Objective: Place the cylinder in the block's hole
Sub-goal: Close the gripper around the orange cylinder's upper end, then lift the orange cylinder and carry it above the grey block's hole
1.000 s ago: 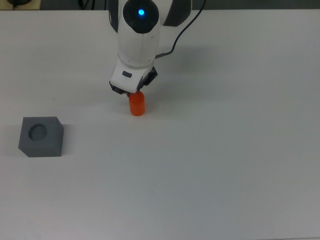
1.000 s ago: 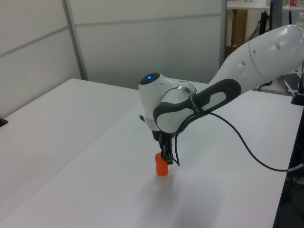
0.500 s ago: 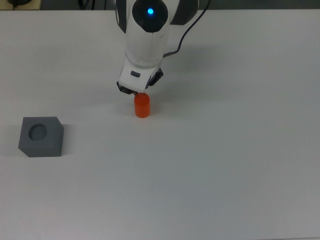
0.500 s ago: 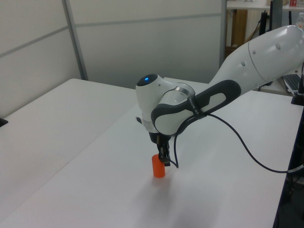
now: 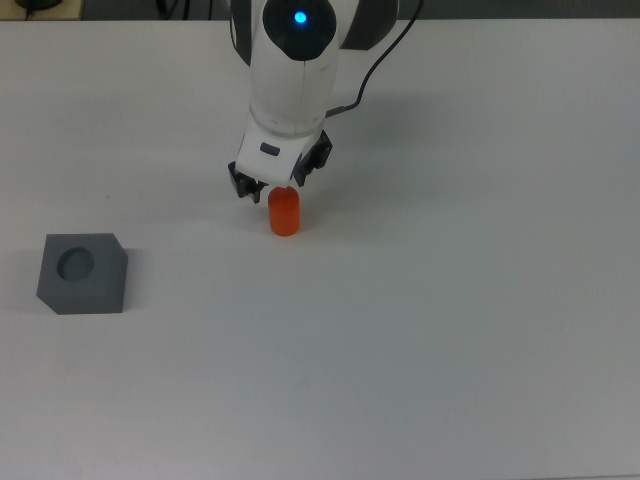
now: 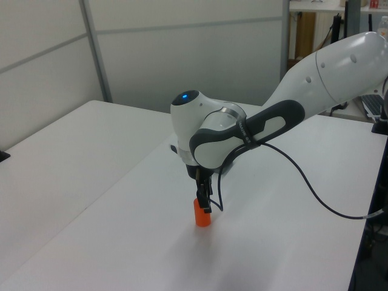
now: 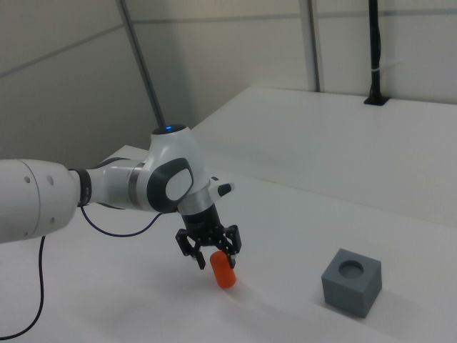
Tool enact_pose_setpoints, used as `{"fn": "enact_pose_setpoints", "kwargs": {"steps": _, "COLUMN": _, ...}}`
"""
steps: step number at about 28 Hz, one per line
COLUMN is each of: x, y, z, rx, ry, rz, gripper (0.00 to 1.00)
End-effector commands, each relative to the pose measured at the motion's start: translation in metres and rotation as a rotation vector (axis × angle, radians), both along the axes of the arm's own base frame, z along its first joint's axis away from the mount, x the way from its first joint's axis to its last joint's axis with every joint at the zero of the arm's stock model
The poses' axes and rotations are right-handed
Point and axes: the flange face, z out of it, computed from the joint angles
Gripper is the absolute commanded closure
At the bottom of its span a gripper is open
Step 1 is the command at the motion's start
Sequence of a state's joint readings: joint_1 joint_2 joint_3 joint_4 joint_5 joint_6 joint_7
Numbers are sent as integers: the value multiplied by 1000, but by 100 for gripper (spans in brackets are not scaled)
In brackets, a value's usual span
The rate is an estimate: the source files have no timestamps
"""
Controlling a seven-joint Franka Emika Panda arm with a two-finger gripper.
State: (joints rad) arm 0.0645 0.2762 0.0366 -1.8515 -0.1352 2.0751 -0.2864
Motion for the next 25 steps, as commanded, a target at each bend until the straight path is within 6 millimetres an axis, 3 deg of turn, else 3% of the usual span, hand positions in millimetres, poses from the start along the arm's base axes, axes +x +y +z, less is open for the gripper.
{"fn": "enact_pose_setpoints", "kwargs": {"steps": 1, "x": 14, "y": -1, "z": -5, "rx": -13, "ry": -29, "rz": -8, "gripper": 0}}
{"fn": "enact_pose_setpoints", "kwargs": {"steps": 3, "x": 14, "y": 0, "z": -8, "rx": -15, "ry": -24, "rz": -6, "gripper": 6}}
{"fn": "enact_pose_setpoints", "kwargs": {"steps": 4, "x": 15, "y": -1, "z": -10, "rx": -18, "ry": -24, "rz": -5, "gripper": 17}}
{"fn": "enact_pose_setpoints", "kwargs": {"steps": 5, "x": 16, "y": -1, "z": -12, "rx": -18, "ry": -29, "rz": -3, "gripper": 40}}
{"fn": "enact_pose_setpoints", "kwargs": {"steps": 7, "x": 17, "y": -1, "z": -12, "rx": -18, "ry": -30, "rz": -3, "gripper": 63}}
{"fn": "enact_pose_setpoints", "kwargs": {"steps": 12, "x": 17, "y": -1, "z": -11, "rx": -18, "ry": -31, "rz": 2, "gripper": 99}}
{"fn": "enact_pose_setpoints", "kwargs": {"steps": 21, "x": 17, "y": -4, "z": -8, "rx": -7, "ry": -36, "rz": -19, "gripper": 100}}
{"fn": "enact_pose_setpoints", "kwargs": {"steps": 25, "x": 23, "y": -17, "z": 21, "rx": 1, "ry": -69, "rz": -57, "gripper": 100}}
